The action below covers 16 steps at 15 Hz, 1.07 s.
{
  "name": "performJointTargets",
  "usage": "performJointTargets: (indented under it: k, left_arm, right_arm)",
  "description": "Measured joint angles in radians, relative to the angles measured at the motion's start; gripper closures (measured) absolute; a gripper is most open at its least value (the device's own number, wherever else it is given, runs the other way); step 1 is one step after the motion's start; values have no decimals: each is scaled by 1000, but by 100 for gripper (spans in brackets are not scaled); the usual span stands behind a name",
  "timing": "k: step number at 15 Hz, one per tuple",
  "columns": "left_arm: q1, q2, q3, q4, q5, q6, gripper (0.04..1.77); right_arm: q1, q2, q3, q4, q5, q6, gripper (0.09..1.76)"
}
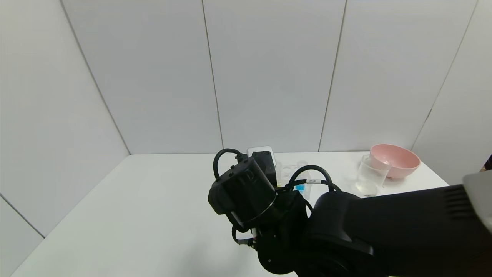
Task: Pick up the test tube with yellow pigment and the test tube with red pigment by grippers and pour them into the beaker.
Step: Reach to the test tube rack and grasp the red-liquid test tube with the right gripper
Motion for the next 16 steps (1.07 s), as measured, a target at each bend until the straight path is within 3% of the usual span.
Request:
performJointTargets:
  k: [11, 16]
  left_arm:
    - [0, 0, 0, 0, 0, 0, 9]
    - [0, 0, 0, 0, 0, 0, 9]
  right_arm:
    - [-104, 354, -480, 28, 0, -134, 14]
    - [-131, 426, -529, -4, -1, -167, 14]
